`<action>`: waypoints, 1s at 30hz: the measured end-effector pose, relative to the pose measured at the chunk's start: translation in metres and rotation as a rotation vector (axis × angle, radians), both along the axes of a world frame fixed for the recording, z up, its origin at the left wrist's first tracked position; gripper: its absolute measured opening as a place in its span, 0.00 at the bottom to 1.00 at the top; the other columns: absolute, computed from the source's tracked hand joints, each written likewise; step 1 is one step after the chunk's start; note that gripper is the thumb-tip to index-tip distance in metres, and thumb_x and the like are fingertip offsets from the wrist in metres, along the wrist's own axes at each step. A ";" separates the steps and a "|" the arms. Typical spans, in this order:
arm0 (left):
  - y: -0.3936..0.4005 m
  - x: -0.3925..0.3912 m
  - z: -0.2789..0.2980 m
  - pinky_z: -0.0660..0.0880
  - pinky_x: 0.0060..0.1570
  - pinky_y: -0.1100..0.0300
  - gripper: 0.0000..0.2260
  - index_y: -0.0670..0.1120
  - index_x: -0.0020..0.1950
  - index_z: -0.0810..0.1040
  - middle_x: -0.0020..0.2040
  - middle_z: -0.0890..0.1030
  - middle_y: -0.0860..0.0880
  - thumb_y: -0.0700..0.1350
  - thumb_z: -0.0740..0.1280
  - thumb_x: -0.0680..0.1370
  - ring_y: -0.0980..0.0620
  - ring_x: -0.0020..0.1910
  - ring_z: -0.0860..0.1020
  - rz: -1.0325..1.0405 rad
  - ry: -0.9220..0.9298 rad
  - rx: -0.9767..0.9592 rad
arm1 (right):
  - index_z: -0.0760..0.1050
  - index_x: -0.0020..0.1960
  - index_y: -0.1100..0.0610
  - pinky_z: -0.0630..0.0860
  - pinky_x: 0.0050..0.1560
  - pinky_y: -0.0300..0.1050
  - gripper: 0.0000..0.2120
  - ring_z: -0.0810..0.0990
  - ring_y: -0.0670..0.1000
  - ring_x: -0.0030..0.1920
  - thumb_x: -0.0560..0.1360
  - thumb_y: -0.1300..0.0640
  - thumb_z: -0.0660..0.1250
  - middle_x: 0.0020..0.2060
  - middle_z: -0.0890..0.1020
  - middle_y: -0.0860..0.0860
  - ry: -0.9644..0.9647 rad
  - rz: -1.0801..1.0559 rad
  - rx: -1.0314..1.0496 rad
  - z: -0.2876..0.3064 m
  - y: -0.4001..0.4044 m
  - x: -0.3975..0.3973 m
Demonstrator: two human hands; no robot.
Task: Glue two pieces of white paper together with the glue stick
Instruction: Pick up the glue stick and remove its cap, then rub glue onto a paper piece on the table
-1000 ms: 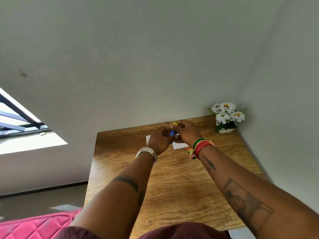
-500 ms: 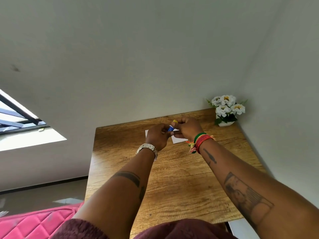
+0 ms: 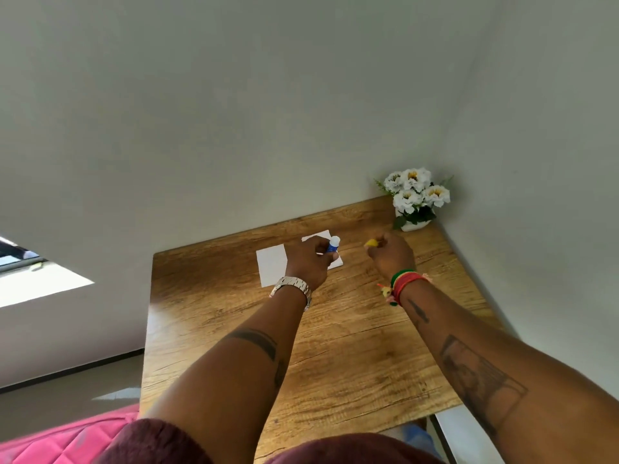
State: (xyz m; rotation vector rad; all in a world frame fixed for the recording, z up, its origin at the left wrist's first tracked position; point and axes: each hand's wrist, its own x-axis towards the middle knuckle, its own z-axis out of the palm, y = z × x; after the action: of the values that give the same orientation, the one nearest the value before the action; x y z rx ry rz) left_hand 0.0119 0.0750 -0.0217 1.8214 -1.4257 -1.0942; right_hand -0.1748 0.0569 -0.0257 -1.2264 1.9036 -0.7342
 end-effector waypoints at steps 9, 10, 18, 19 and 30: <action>-0.001 -0.033 -0.025 0.69 0.48 0.60 0.11 0.52 0.58 0.81 0.52 0.82 0.54 0.51 0.73 0.77 0.54 0.49 0.77 -0.078 -0.095 0.032 | 0.80 0.60 0.53 0.78 0.56 0.52 0.12 0.79 0.64 0.56 0.77 0.56 0.68 0.58 0.79 0.62 0.471 0.272 0.095 -0.051 0.001 -0.026; -0.001 -0.035 -0.027 0.69 0.49 0.60 0.11 0.51 0.58 0.82 0.53 0.83 0.53 0.51 0.73 0.77 0.54 0.49 0.77 -0.082 -0.096 0.033 | 0.80 0.61 0.52 0.77 0.57 0.52 0.13 0.79 0.64 0.56 0.77 0.56 0.68 0.58 0.79 0.62 0.487 0.285 0.097 -0.052 0.001 -0.025; -0.004 -0.025 -0.018 0.70 0.50 0.58 0.12 0.50 0.59 0.81 0.53 0.82 0.53 0.50 0.73 0.77 0.51 0.52 0.78 -0.041 -0.051 0.030 | 0.73 0.68 0.52 0.77 0.57 0.51 0.22 0.79 0.59 0.57 0.75 0.58 0.71 0.59 0.77 0.57 0.356 0.268 -0.009 -0.026 0.005 -0.015; -0.004 -0.021 -0.014 0.71 0.51 0.57 0.12 0.49 0.59 0.82 0.53 0.82 0.53 0.50 0.73 0.77 0.51 0.53 0.79 -0.024 -0.035 0.029 | 0.75 0.65 0.52 0.77 0.54 0.49 0.20 0.79 0.57 0.54 0.75 0.59 0.71 0.55 0.78 0.55 0.300 0.278 -0.043 -0.020 0.007 -0.009; -0.005 0.036 0.040 0.78 0.47 0.60 0.06 0.53 0.48 0.85 0.42 0.86 0.57 0.51 0.77 0.73 0.59 0.44 0.84 0.198 0.224 -0.056 | 0.78 0.56 0.60 0.82 0.47 0.52 0.15 0.82 0.54 0.40 0.72 0.62 0.77 0.40 0.84 0.56 -0.535 0.255 0.015 0.039 0.015 0.076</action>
State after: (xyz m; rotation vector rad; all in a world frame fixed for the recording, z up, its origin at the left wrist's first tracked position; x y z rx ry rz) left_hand 0.0477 0.0701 0.0180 1.6998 -1.1111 -1.1053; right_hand -0.0986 0.0715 0.0129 -1.0992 1.2899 -0.8097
